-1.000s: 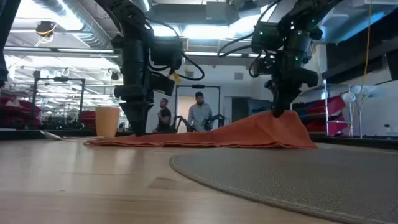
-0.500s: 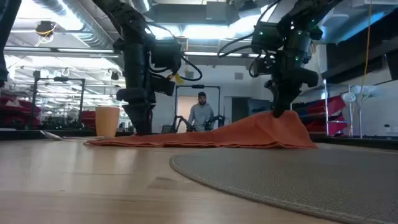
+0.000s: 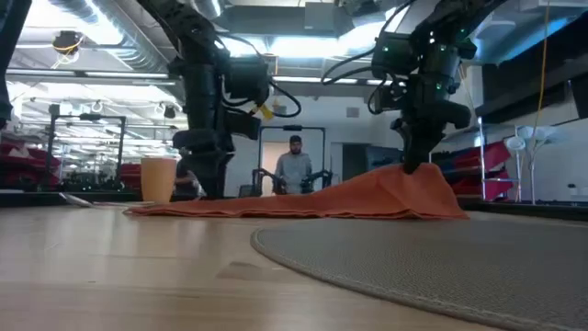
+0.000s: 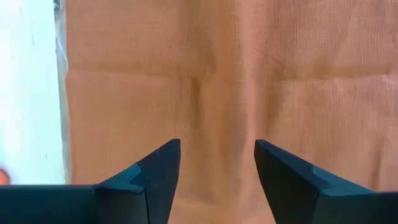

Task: Set table place
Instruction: Fold the orange napkin

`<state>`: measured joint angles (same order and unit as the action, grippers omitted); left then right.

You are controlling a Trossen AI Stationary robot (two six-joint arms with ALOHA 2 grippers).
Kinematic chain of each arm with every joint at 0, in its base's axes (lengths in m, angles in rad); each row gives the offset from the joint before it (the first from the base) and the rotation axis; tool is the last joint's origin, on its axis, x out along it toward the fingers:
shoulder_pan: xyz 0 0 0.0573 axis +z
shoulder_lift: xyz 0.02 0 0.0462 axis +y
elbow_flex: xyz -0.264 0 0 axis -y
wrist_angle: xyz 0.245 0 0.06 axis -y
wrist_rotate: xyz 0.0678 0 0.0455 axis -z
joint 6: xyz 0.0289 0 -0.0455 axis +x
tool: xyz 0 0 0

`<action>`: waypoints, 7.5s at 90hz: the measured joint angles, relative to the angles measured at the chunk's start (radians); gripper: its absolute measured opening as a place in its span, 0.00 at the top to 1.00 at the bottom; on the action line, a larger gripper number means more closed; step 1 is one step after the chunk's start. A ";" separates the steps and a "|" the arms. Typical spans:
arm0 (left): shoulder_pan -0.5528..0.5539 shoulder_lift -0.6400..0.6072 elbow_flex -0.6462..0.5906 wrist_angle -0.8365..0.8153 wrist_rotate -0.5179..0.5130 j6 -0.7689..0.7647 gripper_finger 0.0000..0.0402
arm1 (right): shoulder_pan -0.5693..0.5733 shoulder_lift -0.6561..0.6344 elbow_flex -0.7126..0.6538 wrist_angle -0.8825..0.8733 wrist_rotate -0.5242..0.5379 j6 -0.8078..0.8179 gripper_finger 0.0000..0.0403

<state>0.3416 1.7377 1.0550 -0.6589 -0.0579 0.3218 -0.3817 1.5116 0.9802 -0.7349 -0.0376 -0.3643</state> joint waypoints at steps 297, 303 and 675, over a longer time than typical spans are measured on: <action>-0.392 -0.413 0.234 -0.244 0.482 -0.738 1.00 | 0.028 -0.428 0.210 -0.557 -0.704 0.420 1.00; -0.406 -0.413 0.209 -0.197 0.518 -0.773 1.00 | 0.056 -0.428 0.172 -0.543 -0.732 0.421 1.00; -0.318 -0.266 -0.262 0.093 0.556 -0.890 1.00 | 0.198 -0.427 -0.275 0.031 0.079 0.699 0.65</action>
<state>0.0238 1.4719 0.7925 -0.5655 0.4980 -0.5686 -0.1835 1.0843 0.7052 -0.7040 0.0418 0.3349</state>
